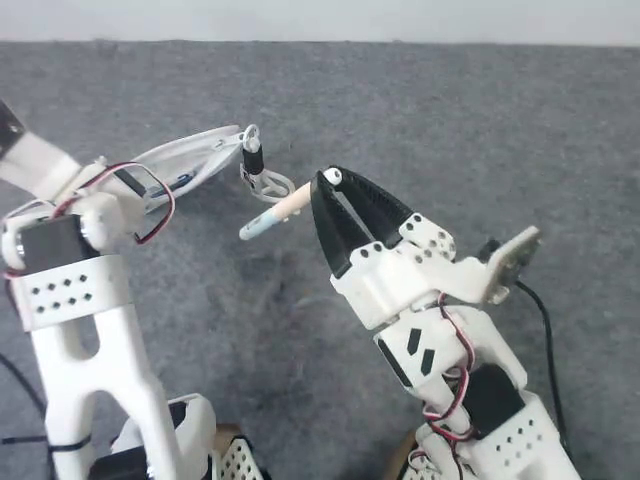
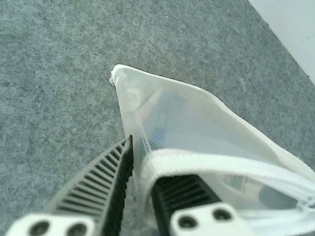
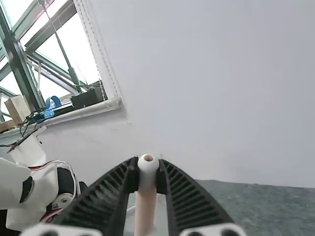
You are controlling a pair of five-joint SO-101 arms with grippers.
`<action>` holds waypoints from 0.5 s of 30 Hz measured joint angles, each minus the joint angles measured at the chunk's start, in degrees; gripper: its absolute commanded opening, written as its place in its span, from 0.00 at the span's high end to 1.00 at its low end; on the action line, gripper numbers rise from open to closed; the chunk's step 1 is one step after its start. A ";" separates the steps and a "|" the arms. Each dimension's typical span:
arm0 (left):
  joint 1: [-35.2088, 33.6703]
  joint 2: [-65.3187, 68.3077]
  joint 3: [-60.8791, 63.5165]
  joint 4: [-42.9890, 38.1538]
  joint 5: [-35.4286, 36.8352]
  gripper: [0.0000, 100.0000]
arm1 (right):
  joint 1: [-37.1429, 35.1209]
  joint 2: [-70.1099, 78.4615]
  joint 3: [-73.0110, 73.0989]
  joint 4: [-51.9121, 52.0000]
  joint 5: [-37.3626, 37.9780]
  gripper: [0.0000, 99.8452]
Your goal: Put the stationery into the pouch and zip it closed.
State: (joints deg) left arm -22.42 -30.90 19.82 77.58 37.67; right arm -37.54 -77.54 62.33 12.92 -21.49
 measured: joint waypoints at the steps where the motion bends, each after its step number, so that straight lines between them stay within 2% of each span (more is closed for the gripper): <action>1: 0.00 0.00 0.00 0.00 0.00 0.99 | 0.00 0.00 0.62 -1.32 0.00 0.99; 7: 0.00 0.00 0.00 0.00 0.00 0.99 | -0.09 0.00 3.87 -6.77 0.00 0.99; 15: 3.60 0.00 0.00 0.00 0.00 0.99 | 0.00 -0.26 4.48 -7.38 0.00 0.99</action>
State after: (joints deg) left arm -18.81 -30.90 19.82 77.58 37.67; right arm -37.54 -77.80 66.81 5.54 -21.49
